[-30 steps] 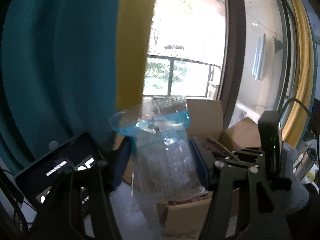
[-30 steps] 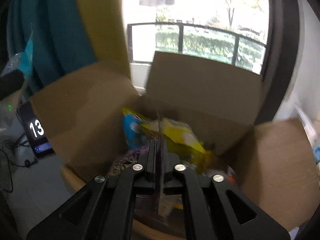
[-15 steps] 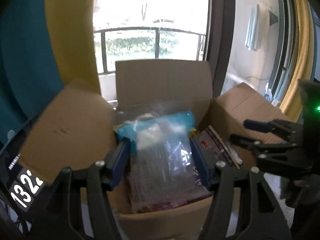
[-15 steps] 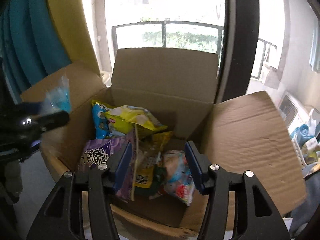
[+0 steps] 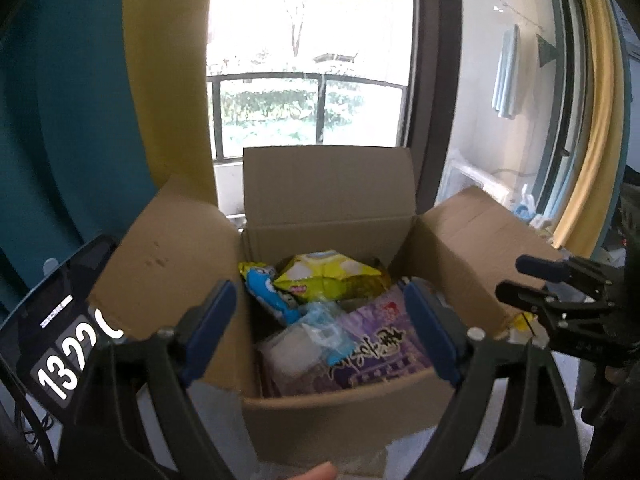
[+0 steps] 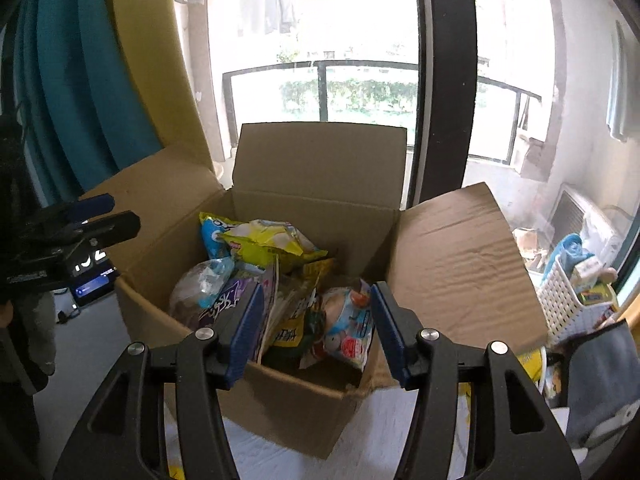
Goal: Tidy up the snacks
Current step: 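Move both tools back to the remaining snacks on the table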
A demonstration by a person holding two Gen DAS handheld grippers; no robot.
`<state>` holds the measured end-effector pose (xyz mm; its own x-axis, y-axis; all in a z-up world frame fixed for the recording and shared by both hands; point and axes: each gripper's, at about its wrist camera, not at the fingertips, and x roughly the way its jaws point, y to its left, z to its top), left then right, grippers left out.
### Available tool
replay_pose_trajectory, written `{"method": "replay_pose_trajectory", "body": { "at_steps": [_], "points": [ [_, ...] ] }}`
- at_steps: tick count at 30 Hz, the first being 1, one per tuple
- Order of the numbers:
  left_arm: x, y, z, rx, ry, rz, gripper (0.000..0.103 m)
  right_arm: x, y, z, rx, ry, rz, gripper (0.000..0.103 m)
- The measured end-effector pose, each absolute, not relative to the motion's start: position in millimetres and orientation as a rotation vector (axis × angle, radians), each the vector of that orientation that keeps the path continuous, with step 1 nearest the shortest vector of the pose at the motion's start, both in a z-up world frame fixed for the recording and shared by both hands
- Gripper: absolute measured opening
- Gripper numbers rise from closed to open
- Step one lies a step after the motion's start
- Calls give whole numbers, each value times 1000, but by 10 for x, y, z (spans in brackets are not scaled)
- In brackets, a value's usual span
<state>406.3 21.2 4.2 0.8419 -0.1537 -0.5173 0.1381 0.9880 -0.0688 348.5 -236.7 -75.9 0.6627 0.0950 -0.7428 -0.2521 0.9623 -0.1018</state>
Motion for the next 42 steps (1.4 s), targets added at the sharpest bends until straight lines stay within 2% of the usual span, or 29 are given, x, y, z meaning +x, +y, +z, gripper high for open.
{"method": "replay_pose_trajectory", "body": {
  "at_steps": [23,42],
  "points": [
    [2901,80,39,-47,515,-229,88,2467,-2283,-505,-189,802,208,58],
    [2358,66,-413,-102,601,-233,88,1667,-2583,-711,-156,879,146,59]
  ]
}}
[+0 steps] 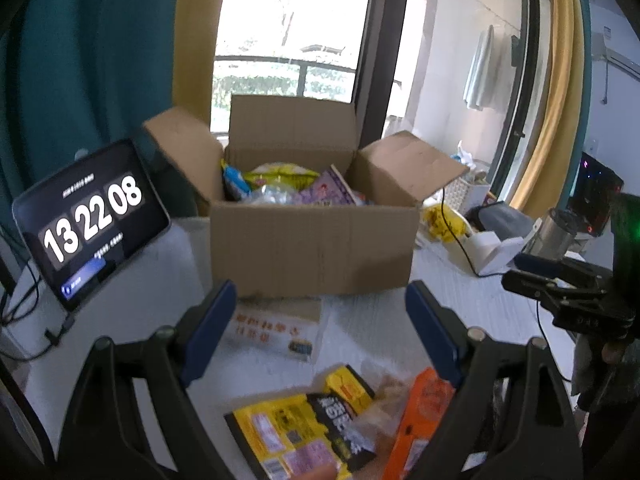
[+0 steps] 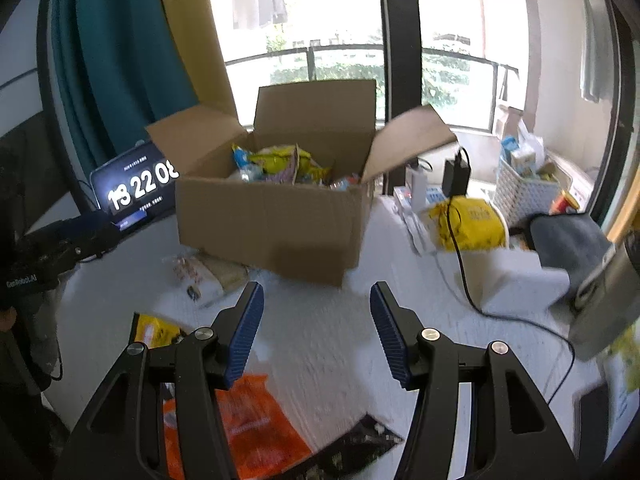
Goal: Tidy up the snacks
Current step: 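Move both tools back to the remaining snacks on the table, then grasp the blue-white box with the left tool while the right tool grasps the black bag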
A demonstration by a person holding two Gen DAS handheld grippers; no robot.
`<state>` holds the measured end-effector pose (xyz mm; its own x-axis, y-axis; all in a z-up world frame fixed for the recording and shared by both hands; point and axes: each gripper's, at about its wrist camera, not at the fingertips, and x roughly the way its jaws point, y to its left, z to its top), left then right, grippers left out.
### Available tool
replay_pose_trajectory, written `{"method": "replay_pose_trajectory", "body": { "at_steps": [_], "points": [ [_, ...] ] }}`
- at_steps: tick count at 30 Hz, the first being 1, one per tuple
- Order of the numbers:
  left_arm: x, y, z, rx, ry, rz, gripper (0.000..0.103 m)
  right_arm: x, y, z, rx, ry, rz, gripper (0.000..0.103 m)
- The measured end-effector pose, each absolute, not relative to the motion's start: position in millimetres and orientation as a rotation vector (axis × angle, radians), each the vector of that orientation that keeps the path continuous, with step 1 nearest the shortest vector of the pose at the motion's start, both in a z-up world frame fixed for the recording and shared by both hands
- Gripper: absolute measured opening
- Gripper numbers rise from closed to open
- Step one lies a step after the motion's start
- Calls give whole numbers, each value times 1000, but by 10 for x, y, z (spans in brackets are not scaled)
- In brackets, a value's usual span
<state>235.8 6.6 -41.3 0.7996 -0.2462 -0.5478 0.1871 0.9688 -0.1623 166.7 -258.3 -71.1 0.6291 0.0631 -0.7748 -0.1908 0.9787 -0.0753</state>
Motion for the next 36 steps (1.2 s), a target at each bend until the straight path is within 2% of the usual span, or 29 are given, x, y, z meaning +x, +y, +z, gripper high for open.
{"method": "replay_pose_trajectory", "body": {
  "at_steps": [25,36],
  "points": [
    [1550,-57,-1216,-136,768,-202,88,802,-2834,-1158,-92,999,57,59],
    [1290,-82,-1595,-131,889,-175,88,720,-2942,-1467,-39,1076,48,59]
  ]
}}
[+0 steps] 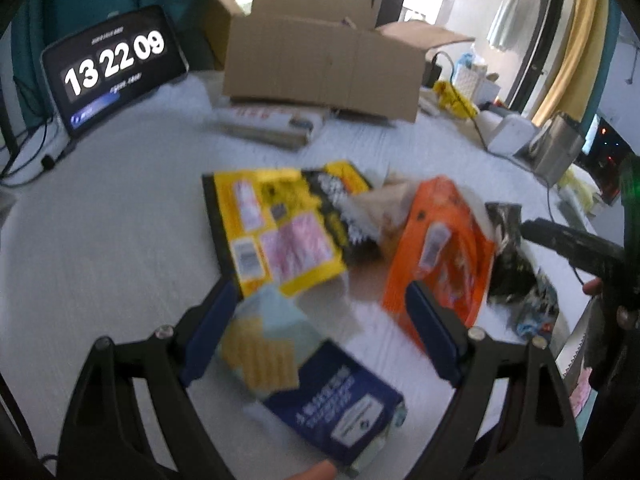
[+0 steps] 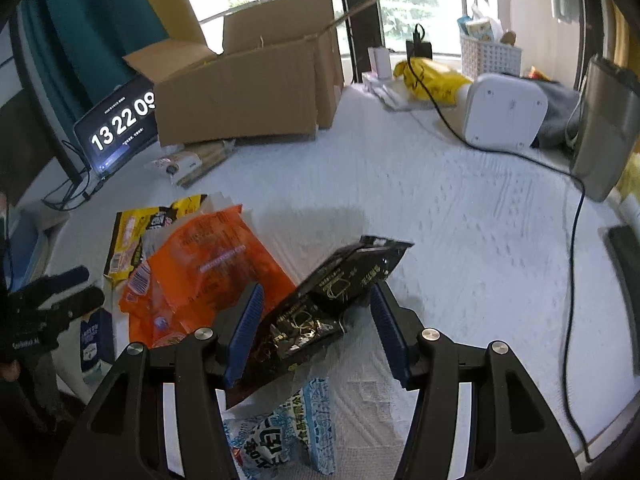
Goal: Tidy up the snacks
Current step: 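Grasp the blue-white box with the left tool while the right tool grasps the black bag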
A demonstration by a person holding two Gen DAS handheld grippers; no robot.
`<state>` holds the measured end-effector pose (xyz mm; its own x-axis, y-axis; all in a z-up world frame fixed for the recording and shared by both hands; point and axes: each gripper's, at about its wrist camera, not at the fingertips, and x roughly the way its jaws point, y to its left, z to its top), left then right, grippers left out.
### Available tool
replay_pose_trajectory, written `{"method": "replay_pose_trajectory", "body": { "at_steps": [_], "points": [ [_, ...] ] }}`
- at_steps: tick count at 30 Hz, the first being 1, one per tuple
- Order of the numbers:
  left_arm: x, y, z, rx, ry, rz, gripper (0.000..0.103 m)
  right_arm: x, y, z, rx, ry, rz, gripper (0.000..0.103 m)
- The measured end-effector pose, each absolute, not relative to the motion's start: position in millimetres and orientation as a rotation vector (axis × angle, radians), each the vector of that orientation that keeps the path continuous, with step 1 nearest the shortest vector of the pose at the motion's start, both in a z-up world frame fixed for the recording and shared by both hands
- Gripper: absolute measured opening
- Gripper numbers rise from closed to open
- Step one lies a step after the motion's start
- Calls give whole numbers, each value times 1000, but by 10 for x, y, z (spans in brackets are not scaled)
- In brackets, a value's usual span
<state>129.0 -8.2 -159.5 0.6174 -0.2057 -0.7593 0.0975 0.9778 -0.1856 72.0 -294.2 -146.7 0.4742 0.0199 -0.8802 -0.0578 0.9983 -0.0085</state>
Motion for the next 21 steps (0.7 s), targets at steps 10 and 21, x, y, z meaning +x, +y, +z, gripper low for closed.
{"method": "replay_pose_trajectory", "body": {
  "at_steps": [10,21],
  "points": [
    [1156,-19,-1641,-88,916,-57,88,871,-3002,-1639,-8,1115,80,59],
    [1240,-112,-1833,-96,966,-46,91,985,-2978,-1721,-21,1126,129,59]
  ]
}}
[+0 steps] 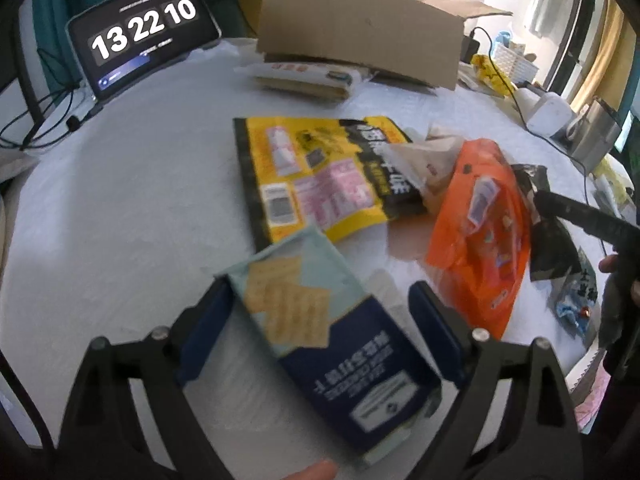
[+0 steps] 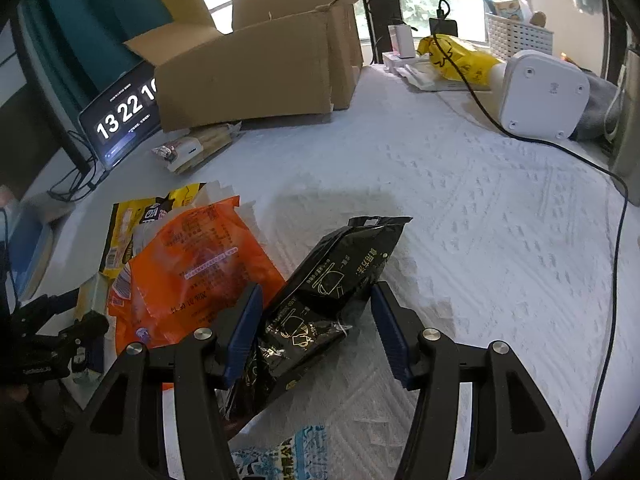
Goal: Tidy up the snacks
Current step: 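Grasp the blue-white box with the left tool while the right tool grasps the black bag, then lift the blue-white box and black bag toward the cardboard box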
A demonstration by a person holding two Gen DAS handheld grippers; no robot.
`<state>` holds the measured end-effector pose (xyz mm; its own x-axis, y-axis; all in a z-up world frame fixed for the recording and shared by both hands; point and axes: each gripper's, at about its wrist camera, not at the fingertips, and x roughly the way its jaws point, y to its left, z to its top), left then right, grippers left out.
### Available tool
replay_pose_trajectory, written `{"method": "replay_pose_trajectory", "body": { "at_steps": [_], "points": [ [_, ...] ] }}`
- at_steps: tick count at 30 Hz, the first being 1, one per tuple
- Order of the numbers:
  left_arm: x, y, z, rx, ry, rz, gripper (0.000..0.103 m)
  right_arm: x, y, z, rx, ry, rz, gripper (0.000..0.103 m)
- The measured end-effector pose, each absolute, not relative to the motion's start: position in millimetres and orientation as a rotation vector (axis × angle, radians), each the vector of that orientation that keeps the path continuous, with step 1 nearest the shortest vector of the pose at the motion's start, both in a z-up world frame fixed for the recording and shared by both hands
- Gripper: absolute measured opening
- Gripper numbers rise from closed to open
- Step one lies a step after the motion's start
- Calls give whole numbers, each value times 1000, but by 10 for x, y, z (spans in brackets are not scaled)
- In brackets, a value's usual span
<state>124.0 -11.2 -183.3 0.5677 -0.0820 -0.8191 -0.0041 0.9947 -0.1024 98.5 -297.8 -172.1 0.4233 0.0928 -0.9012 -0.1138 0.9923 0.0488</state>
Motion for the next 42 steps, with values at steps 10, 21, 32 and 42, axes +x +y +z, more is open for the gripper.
{"method": "replay_pose_trajectory", "body": {
  "at_steps": [10,21,32,42],
  "points": [
    [1396,-333,-1879,55,963,-101,90,1010,-2920,-1807,-39,1130,167,55],
    [1328,-200,-1798,9,946,-152,55,1084,-2858,-1546,-45,1069,186,44],
    [1309,-33,-1546,-40,868,-153,53,1214,-2672,-1313,-70,1023,215,44],
    [1480,41,-1201,-64,759,-194,52,1339,-2446,-1044,-87,957,291,44]
  ]
}}
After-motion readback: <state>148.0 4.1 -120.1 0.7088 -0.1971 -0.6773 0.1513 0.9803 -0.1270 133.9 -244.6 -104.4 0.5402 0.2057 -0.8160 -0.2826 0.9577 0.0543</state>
